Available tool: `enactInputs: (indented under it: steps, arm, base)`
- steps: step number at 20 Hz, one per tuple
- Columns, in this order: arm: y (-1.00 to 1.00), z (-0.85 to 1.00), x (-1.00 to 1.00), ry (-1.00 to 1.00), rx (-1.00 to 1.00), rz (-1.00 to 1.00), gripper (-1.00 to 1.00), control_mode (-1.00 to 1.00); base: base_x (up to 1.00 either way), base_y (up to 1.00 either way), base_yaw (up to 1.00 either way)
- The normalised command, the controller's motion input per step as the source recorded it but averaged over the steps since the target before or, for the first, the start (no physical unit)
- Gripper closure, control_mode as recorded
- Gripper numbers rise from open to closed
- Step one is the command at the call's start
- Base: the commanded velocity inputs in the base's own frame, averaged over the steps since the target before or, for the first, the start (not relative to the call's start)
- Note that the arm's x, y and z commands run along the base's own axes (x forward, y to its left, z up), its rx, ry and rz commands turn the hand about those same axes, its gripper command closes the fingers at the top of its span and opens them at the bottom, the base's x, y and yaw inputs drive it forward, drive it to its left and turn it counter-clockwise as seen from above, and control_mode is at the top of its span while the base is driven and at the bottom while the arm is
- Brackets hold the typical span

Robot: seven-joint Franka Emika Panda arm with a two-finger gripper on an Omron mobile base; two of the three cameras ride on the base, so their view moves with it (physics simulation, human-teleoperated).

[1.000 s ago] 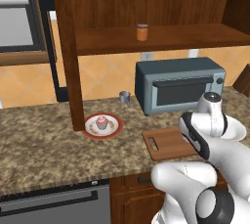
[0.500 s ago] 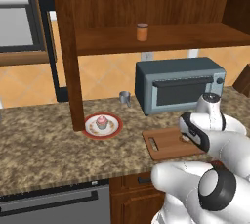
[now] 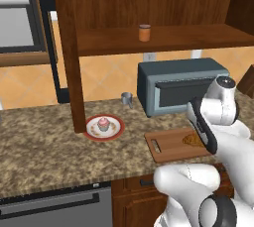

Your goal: From the different types of pastries on the counter, select a croissant and place it on the cutting board. Then retrieve a jar of jam from the cabinet and place it alongside the croissant on the cutting board.

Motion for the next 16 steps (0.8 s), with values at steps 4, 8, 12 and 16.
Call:
enactInputs:
  steps: [4,8,12,16]
  arm:
    - [0.40,0.87,-0.49,-0.21,0.00,0.00,-1.00,-1.00]
    - [0.58,0.88,-0.41,-0.19,0.00,0.00,-1.00,-1.00]
    - [0.48,0.89,-0.34,-0.18,0.00,0.00,-1.00,-1.00]
    - [0.27,0.89,-0.24,-0.15,0.02,-0.02,-1.00,-1.00]
  base:
    - [0.00,0.00,0.00]
    - [0.00,0.00,0.00]
    - [0.00,0.00,0.00]
    - [0.00,0.00,0.00]
